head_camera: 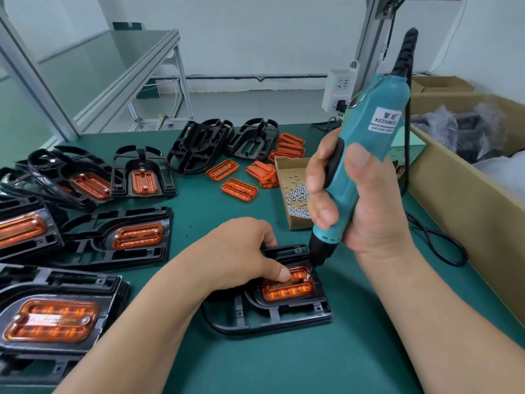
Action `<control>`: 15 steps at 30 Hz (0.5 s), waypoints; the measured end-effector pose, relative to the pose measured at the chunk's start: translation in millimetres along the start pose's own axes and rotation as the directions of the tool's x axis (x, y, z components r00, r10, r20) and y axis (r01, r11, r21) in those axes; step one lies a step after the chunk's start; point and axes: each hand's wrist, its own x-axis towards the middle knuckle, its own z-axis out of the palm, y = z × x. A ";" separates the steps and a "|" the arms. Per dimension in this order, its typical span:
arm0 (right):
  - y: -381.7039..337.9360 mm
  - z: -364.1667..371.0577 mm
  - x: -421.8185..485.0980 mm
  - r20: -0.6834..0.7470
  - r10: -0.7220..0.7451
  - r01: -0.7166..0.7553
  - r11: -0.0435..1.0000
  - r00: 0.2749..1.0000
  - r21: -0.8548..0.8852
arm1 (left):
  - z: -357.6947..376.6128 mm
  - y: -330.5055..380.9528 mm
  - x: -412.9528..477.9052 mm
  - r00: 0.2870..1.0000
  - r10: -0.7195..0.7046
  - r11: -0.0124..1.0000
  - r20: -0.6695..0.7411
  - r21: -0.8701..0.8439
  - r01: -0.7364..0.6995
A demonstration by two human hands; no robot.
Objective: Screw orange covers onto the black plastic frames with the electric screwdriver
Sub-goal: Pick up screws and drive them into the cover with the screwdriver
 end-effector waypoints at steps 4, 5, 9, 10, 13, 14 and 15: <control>1.0 6.3 -1.9 0.035 0.004 -0.001 0.998 0.999 -0.067 | 0.2 1.0 -0.8 1.000 -0.003 1.000 0.005 -0.013 0.004; 1.7 7.5 -2.2 0.043 0.008 -0.005 0.997 0.999 -0.074 | 0.4 0.6 -0.8 1.000 -0.004 1.000 0.004 -0.014 0.005; 2.2 9.9 -2.9 0.091 0.013 -0.007 0.998 0.996 -0.067 | 0.8 0.5 -0.7 1.000 -0.012 1.000 0.004 -0.022 0.012; 2.4 10.4 -3.1 0.107 0.017 -0.010 0.998 0.994 -0.067 | 0.9 0.6 -0.8 1.000 -0.011 1.000 0.005 -0.021 0.011; 4.0 11.4 -3.0 0.154 0.032 -0.023 0.998 0.988 -0.062 | 1.4 1.7 -0.6 1.000 -0.006 1.000 0.008 -0.013 0.006; 4.6 11.2 -3.0 0.167 0.039 -0.030 0.998 0.985 -0.058 | 1.6 1.7 -0.6 1.000 -0.005 1.000 0.009 -0.012 0.005; 4.7 10.5 -3.1 0.177 0.046 -0.037 0.998 0.983 -0.055 | 1.4 1.6 -0.7 1.000 -0.004 1.000 0.009 -0.011 0.004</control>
